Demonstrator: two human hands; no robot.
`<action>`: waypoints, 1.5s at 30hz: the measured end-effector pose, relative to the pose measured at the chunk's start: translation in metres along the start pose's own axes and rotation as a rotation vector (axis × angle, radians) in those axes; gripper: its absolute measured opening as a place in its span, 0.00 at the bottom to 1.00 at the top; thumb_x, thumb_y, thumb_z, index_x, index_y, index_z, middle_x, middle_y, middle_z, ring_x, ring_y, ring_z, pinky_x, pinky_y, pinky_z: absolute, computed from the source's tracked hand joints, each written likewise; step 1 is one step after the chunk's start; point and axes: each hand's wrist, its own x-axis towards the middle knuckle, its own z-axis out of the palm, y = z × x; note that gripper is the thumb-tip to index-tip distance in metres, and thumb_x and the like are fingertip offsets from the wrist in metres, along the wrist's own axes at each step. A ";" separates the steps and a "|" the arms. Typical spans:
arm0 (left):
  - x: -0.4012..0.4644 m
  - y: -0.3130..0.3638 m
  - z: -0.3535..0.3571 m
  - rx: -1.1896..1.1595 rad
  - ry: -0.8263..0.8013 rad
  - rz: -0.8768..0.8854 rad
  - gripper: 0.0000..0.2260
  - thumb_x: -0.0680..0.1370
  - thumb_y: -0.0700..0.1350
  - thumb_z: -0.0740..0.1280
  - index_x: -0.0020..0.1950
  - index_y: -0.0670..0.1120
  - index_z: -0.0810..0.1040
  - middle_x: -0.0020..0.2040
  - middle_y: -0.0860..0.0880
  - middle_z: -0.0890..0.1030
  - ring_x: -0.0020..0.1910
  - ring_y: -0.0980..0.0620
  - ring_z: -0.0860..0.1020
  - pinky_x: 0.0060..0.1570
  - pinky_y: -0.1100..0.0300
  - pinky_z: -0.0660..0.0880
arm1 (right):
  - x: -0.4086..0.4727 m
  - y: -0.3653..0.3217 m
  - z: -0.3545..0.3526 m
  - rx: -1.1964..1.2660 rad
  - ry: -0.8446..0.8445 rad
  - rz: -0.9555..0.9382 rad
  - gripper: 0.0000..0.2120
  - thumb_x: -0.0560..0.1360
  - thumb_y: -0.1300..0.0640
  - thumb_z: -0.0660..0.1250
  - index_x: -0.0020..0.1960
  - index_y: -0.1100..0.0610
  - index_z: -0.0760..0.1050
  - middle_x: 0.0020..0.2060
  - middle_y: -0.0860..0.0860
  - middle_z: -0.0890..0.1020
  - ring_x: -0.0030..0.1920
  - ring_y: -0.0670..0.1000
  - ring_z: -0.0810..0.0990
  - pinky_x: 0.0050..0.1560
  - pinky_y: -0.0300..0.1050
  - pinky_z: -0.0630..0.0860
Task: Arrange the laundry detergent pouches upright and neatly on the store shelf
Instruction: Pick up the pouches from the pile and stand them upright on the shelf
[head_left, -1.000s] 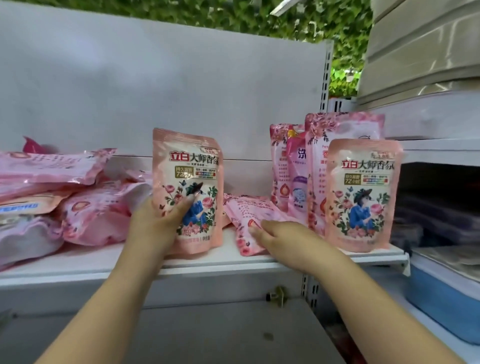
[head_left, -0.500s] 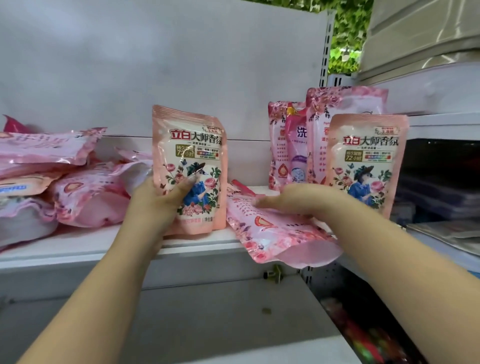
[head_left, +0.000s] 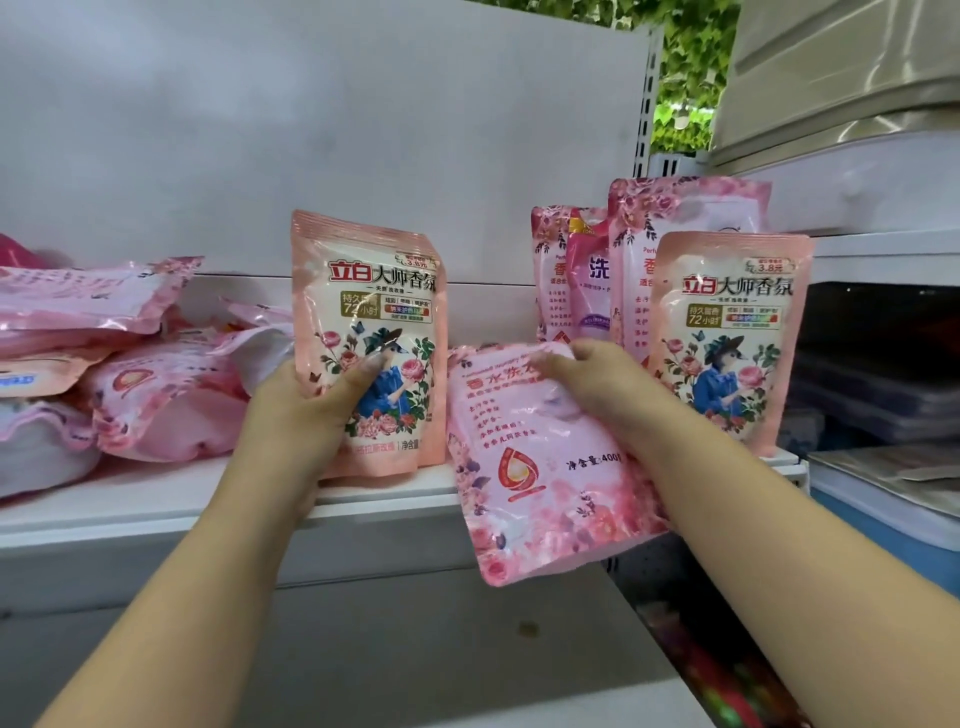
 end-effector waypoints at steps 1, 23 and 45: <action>0.000 0.000 0.000 0.001 0.000 0.000 0.06 0.70 0.46 0.70 0.45 0.51 0.78 0.35 0.56 0.84 0.36 0.56 0.83 0.33 0.60 0.80 | -0.001 -0.003 -0.002 0.079 0.052 -0.067 0.11 0.78 0.51 0.61 0.49 0.58 0.75 0.36 0.50 0.78 0.25 0.42 0.77 0.28 0.36 0.75; -0.008 0.006 -0.002 0.172 0.094 0.093 0.02 0.73 0.46 0.69 0.42 0.53 0.78 0.33 0.57 0.83 0.37 0.58 0.82 0.37 0.61 0.78 | 0.015 0.006 0.020 0.415 -0.001 -0.232 0.19 0.71 0.61 0.70 0.59 0.52 0.71 0.52 0.47 0.80 0.51 0.48 0.79 0.49 0.42 0.77; 0.102 0.038 0.062 0.442 0.083 0.324 0.08 0.76 0.51 0.65 0.37 0.55 0.72 0.36 0.58 0.77 0.36 0.58 0.77 0.38 0.61 0.74 | 0.164 0.004 0.033 0.560 0.386 -0.045 0.08 0.71 0.68 0.65 0.46 0.58 0.76 0.42 0.54 0.81 0.45 0.57 0.80 0.49 0.51 0.78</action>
